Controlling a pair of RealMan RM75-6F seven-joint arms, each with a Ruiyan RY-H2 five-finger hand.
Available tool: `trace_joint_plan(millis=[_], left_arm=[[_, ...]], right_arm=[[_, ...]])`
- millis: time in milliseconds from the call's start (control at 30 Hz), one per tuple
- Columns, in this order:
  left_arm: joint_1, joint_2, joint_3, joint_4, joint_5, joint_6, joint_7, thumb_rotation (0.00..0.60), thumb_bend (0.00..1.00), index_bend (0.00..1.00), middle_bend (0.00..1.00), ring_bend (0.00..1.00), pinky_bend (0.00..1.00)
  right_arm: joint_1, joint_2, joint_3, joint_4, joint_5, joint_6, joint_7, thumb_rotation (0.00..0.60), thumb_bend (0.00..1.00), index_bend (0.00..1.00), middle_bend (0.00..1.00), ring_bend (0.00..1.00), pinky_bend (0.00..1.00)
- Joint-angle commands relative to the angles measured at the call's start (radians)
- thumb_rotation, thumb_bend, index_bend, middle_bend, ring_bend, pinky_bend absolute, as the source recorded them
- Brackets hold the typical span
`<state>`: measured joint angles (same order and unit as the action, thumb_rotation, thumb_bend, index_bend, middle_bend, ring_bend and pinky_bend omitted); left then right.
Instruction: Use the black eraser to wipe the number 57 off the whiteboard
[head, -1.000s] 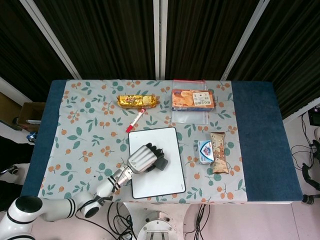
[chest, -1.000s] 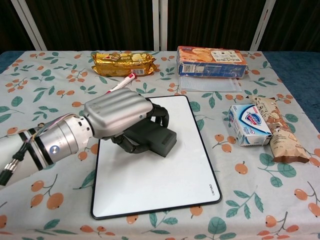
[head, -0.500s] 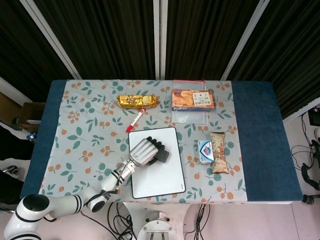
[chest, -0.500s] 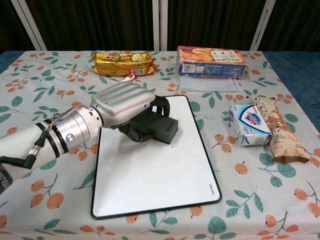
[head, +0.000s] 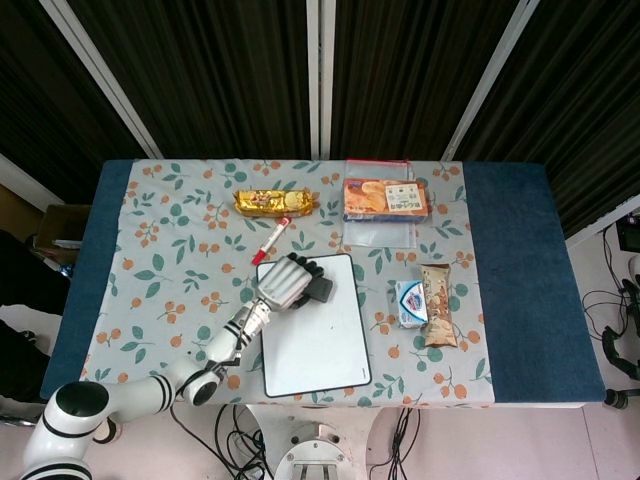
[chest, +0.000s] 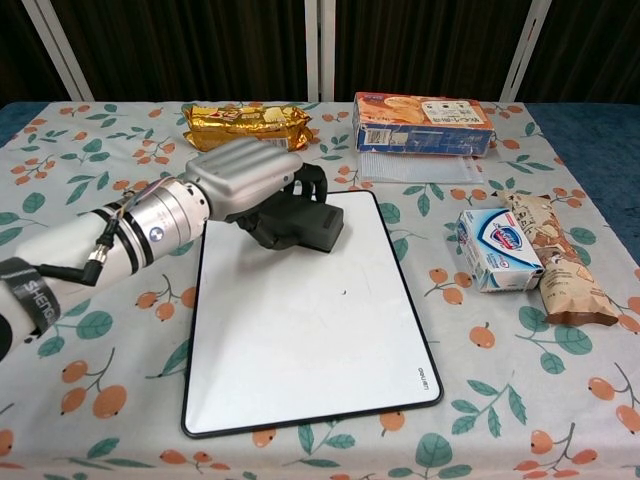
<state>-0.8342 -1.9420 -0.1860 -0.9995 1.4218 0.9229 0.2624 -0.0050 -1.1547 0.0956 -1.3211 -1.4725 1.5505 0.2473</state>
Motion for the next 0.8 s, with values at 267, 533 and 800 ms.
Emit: trace_joint_plan(millis=[267,533,800], left_arm=[[0.000,0.018,0.046,-0.036,0.036,0.026,-0.024,0.600,0.49,0.64,0.63,0.52,0.44],[0.021,0.054,0.108,-0.147,0.081,0.053,-0.013,0.600,0.49,0.65,0.64,0.53,0.46],[0.050,0.072,0.161,-0.238,0.116,0.085,0.025,0.600,0.49,0.65,0.64,0.54,0.46]], right_arm=[[0.000,0.000,0.000,0.000,-0.002,0.002,0.001,0.600,0.35,0.00,0.00,0.00,0.00],[0.000,0.001,-0.001,-0.003,-0.004,0.002,-0.001,0.600,0.35,0.00,0.00,0.00,0.00],[-0.001,0.008,-0.003,-0.022,-0.013,0.010,-0.017,0.600,0.35,0.00,0.00,0.00,0.00]])
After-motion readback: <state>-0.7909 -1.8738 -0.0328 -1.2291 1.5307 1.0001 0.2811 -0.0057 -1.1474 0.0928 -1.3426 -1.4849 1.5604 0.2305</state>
